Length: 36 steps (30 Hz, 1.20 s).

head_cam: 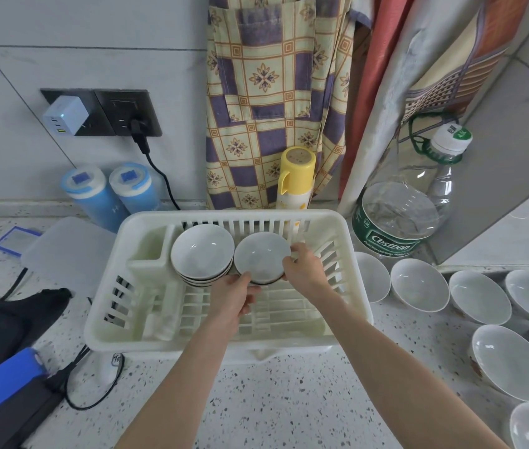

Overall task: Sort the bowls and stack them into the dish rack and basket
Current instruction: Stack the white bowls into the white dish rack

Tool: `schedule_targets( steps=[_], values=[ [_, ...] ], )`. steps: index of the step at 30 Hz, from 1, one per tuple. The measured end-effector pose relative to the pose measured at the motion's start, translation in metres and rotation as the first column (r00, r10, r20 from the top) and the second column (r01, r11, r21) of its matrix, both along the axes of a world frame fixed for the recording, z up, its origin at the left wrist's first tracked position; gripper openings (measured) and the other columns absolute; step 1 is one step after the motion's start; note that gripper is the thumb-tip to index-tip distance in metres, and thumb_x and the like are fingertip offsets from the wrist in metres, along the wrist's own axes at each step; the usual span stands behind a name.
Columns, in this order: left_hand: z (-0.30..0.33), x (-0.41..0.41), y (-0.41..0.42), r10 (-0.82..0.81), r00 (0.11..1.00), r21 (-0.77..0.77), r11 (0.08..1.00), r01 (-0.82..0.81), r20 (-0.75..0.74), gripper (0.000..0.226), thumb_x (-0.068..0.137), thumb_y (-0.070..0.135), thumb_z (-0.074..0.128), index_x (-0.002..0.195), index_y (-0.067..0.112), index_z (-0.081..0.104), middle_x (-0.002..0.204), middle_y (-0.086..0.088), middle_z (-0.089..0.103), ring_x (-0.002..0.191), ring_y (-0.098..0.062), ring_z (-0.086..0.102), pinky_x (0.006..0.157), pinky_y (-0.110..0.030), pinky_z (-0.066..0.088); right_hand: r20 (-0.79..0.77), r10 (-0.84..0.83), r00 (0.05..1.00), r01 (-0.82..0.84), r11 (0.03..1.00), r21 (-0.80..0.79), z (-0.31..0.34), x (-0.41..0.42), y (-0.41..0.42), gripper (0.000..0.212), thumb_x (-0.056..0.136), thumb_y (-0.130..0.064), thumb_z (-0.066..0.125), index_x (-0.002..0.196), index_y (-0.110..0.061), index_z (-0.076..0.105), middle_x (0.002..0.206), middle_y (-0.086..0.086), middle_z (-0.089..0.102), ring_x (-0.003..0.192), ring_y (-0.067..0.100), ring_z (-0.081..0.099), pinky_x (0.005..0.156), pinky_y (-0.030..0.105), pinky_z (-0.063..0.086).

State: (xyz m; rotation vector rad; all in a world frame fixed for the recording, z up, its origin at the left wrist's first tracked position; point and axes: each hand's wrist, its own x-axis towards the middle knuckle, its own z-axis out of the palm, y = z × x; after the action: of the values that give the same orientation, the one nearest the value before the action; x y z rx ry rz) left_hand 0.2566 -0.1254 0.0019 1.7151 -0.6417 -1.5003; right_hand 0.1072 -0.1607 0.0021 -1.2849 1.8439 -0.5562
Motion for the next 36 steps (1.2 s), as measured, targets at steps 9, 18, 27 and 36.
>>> schedule_targets(
  steps=[9, 18, 27, 36],
  values=[
    [0.0, 0.0, 0.002, 0.015, 1.0, -0.016, 1.0, -0.015, -0.016, 0.015, 0.097, 0.009, 0.053, 0.088, 0.016, 0.062, 0.077, -0.015, 0.072, 0.042, -0.011, 0.044, 0.038, -0.018, 0.031, 0.117, -0.049, 0.992, 0.033, 0.99, 0.137, 0.002, -0.001, 0.003, 0.034, 0.091, -0.026, 0.044, 0.117, -0.01, 0.059, 0.063, -0.002, 0.068, 0.055, 0.01, 0.049, 0.047, 0.023, 0.034],
    [0.02, 0.002, 0.022, -0.057, 0.997, -0.029, 0.998, 0.055, -0.056, 0.017, 0.097, 0.018, 0.056, 0.112, 0.013, 0.059, 0.097, -0.016, 0.075, 0.05, -0.012, 0.046, 0.039, -0.021, 0.032, 0.186, -0.044, 0.982, 0.029, 0.996, 0.082, 0.036, -0.013, 0.029, 0.034, 0.091, -0.025, 0.052, 0.122, -0.014, 0.058, 0.062, -0.006, 0.069, 0.046, 0.007, 0.047, 0.04, 0.017, 0.032],
    [0.042, -0.002, 0.081, -0.091, 0.977, -0.125, 0.99, 0.067, -0.193, 0.017, 0.098, 0.018, 0.055, 0.11, 0.008, 0.062, 0.077, -0.004, 0.076, 0.042, -0.007, 0.041, 0.034, -0.017, 0.026, 0.521, -0.115, 0.846, 0.21, 0.969, -0.127, 0.078, -0.071, 0.113, 0.015, 0.095, -0.016, 0.055, 0.103, -0.017, 0.067, 0.064, -0.003, 0.071, 0.044, 0.007, 0.042, 0.04, 0.014, 0.033],
    [0.051, -0.099, 0.137, -0.409, 0.882, -0.233, 0.904, 0.358, -0.234, 0.02, 0.095, 0.025, 0.051, 0.097, 0.008, 0.063, 0.069, -0.001, 0.066, 0.042, -0.009, 0.04, 0.036, -0.02, 0.026, 0.584, -0.404, 0.705, 0.476, 0.879, 0.034, 0.051, -0.171, 0.173, 0.013, 0.094, -0.016, 0.058, 0.097, -0.012, 0.07, 0.068, 0.003, 0.07, 0.041, 0.007, 0.04, 0.038, 0.017, 0.03]
  ],
)
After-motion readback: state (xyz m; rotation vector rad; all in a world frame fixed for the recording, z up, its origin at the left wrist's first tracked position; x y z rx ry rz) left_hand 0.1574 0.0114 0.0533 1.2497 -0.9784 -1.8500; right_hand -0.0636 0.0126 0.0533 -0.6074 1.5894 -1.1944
